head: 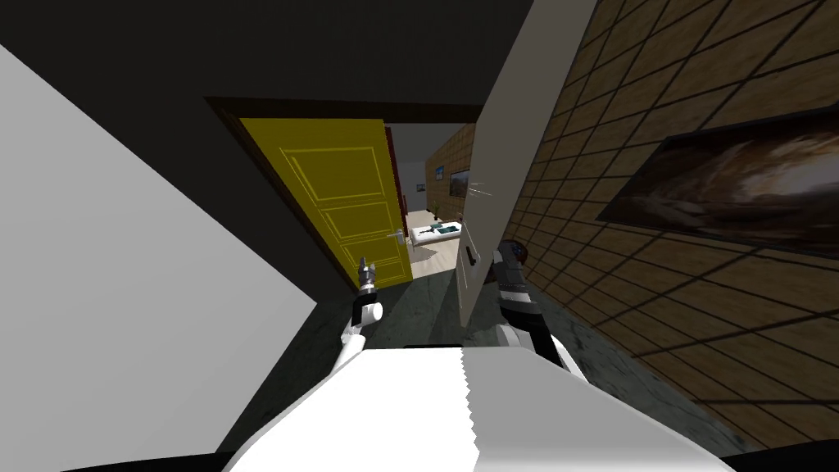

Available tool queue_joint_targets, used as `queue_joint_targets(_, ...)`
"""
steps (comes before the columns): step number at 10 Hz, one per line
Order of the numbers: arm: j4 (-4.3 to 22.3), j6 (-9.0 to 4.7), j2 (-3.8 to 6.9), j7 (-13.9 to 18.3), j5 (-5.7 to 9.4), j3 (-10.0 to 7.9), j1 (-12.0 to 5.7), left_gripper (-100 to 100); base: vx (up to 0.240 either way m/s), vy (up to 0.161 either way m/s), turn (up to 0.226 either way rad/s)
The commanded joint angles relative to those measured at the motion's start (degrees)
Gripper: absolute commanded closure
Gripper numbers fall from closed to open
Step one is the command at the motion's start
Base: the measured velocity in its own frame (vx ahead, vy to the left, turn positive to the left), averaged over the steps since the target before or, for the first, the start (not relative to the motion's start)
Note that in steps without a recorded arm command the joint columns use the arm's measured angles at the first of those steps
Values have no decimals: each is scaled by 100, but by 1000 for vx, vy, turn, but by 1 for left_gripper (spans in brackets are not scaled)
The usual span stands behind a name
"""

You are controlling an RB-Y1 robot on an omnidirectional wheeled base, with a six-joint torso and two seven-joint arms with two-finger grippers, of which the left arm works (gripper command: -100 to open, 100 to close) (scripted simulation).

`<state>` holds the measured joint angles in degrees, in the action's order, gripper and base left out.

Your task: Pull the door open

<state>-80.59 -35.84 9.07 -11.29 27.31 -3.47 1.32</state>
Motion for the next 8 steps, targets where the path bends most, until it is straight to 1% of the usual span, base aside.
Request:
queue_joint_targets(1,286,-39,49,-100,147,-6,-172,-100,57,24,-74)
queue_joint_targets(2,496,-49,84,-193,274,-14,-307,-100,76,32,-176)
queue_joint_targets(3,557,-49,84,-193,274,-14,-307,-100,52,31,-89)
queue_joint_targets(4,785,-60,119,-285,401,-22,-443,-100,49,20,-111)
queue_joint_targets(6,1192,-81,189,-469,652,-39,-711,-100,71,35,-177)
queue_joint_targets(7,1251,-81,189,-469,652,-39,-711,-100,61,35,-76)
queue_joint_targets(8,1439,-92,223,-559,775,-47,-843,-100,57,45,-91)
